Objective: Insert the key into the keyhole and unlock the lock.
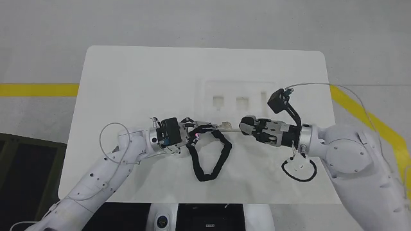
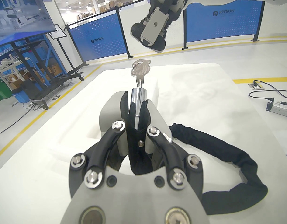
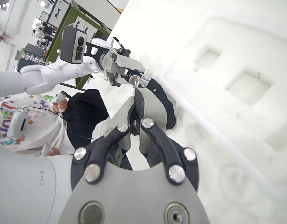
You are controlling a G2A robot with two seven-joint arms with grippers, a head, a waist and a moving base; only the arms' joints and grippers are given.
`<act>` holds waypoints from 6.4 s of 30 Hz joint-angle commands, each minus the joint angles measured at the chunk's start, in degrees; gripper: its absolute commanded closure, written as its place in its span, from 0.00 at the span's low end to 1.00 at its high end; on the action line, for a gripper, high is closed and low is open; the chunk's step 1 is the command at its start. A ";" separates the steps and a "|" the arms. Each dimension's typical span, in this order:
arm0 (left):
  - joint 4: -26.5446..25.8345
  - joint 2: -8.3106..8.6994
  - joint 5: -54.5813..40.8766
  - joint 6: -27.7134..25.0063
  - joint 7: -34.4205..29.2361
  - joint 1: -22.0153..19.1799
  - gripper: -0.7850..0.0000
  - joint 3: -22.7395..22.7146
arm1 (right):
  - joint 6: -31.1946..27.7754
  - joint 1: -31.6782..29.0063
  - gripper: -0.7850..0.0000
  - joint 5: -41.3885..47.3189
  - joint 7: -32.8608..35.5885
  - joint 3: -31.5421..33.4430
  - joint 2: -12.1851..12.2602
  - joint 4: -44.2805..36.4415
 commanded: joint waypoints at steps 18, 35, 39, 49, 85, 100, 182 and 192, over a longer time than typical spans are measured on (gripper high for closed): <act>0.33 -0.19 0.57 -0.09 0.44 0.06 1.00 -0.32 | -5.68 0.30 0.00 -3.26 -4.62 -0.20 0.03 1.04; 0.49 -0.28 1.20 -0.57 0.71 0.05 1.00 -0.49 | -32.02 5.09 0.00 -33.80 -27.71 -4.57 -0.82 6.75; 0.50 -0.35 1.31 -0.67 0.46 -0.04 1.00 -0.42 | -35.07 5.26 0.00 -46.52 -40.92 -5.94 -1.53 8.63; 0.42 -0.49 1.39 -0.78 -0.48 -0.14 1.00 -0.35 | -32.59 6.15 0.00 -66.81 -62.04 -9.52 -2.40 12.23; 4.92 -1.55 -10.30 -18.02 -7.60 -4.19 1.00 1.00 | -21.61 1.77 0.00 -119.32 -78.68 -8.19 2.42 -1.14; 7.61 -2.14 -18.10 -22.01 -11.56 -7.42 1.00 4.25 | -25.59 1.10 0.47 -120.85 -78.60 -8.34 3.31 -5.96; -14.47 6.61 -17.26 -7.31 -39.74 17.87 1.00 -28.00 | -22.66 -2.61 0.00 -60.53 -55.15 -5.30 0.12 4.96; -14.63 5.88 -19.41 -3.66 -56.58 11.78 1.00 -24.71 | -23.05 -5.04 0.00 -59.58 -57.50 -3.78 0.28 6.68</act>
